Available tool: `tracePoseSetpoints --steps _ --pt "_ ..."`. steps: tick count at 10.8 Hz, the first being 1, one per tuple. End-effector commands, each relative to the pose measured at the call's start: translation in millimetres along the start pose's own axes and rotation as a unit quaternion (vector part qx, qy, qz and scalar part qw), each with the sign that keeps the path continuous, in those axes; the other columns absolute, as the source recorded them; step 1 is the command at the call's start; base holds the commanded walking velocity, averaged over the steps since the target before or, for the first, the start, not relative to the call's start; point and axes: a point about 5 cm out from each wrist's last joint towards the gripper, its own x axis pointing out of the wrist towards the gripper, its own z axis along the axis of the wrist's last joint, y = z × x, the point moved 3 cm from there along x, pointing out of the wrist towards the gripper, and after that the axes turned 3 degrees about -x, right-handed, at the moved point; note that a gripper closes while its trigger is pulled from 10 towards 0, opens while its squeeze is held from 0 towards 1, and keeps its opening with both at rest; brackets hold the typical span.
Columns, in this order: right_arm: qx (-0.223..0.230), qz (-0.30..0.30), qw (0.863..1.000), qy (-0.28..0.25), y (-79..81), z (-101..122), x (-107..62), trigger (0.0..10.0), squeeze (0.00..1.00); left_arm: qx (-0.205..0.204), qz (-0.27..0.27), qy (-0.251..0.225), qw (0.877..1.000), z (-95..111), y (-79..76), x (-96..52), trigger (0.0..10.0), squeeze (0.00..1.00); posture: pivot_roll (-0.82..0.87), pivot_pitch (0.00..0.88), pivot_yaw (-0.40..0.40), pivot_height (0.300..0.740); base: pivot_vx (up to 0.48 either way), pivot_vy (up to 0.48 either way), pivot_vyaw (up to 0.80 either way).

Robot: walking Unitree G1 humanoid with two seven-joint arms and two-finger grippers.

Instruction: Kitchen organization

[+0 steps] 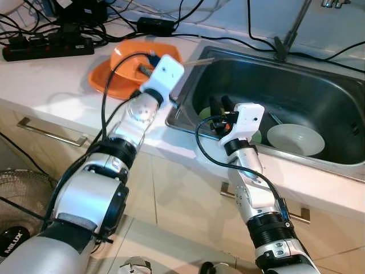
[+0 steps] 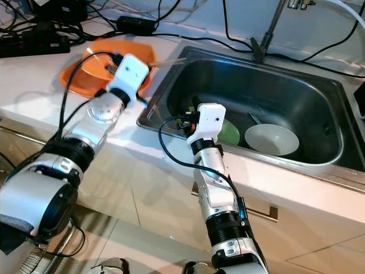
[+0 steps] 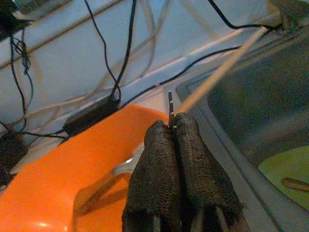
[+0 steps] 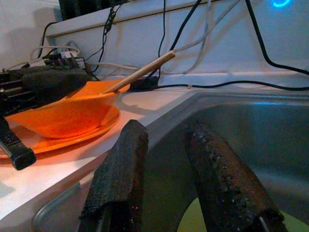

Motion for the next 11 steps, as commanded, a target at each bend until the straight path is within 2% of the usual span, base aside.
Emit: tracePoseSetpoints --steps 1,3,4,5,6,7,8,9,10,11 --pt "0.001 -0.012 1.000 0.018 -4.7 -10 -4.5 10.0 0.00 0.002 0.000 -0.005 1.000 6 -0.5 2.7 0.0 0.00 0.09 0.059 -0.015 0.740 0.000 0.000 0.00" --pt "0.002 -0.013 1.000 0.017 -4.5 -10 -4.7 10.0 0.00 0.011 0.011 -0.017 1.000 12 3.8 3.7 0.0 0.00 0.09 0.058 -0.015 0.740 0.000 0.000 0.00" --pt "0.002 -0.013 1.000 0.017 -4.4 -10 -4.8 10.0 0.00 0.063 0.030 -0.038 0.997 21 9.8 4.2 0.0 0.00 0.09 0.060 -0.014 0.740 0.000 0.000 0.00" --pt "0.002 -0.013 1.000 0.017 -4.6 -10 -4.9 10.0 0.00 0.148 0.046 -0.066 0.986 34 13.4 4.1 0.0 0.00 0.09 0.060 -0.015 0.740 0.000 0.000 0.00" --pt "0.003 -0.013 1.000 0.018 -4.5 -10 -4.9 10.0 0.00 0.191 0.057 -0.096 0.975 47 15.3 3.8 0.0 0.00 0.09 0.060 -0.015 0.740 0.000 0.000 0.00" --pt "0.003 -0.012 1.000 0.018 -4.0 -10 -4.7 10.0 0.00 0.216 0.069 -0.127 0.966 59 17.7 2.6 0.9 0.00 0.09 0.058 -0.015 0.740 0.000 0.000 0.00" --pt "0.002 -0.012 1.000 0.018 -4.2 -11 -4.5 10.0 0.00 0.216 0.068 -0.155 0.962 69 15.4 0.7 10.0 0.00 0.10 0.058 -0.015 0.740 0.000 0.000 0.00" --pt "0.000 -0.013 1.000 0.019 -4.5 -11 -4.1 10.0 0.00 0.149 0.059 -0.220 0.962 89 8.2 -6.0 10.0 0.00 0.10 0.058 -0.016 0.740 0.000 0.000 0.00" --pt "-0.002 -0.014 1.000 0.018 -5.3 -11 -4.0 10.0 0.00 0.050 0.049 -0.267 0.961 106 5.0 -12.6 10.0 0.00 0.09 0.058 -0.017 0.740 0.000 0.000 0.00" --pt "-0.003 -0.016 1.000 0.018 -6.5 -10 -3.9 10.0 0.00 -0.083 0.009 -0.311 0.947 128 0.7 -20.5 10.0 0.00 0.09 0.057 -0.018 0.740 0.000 0.000 0.00"
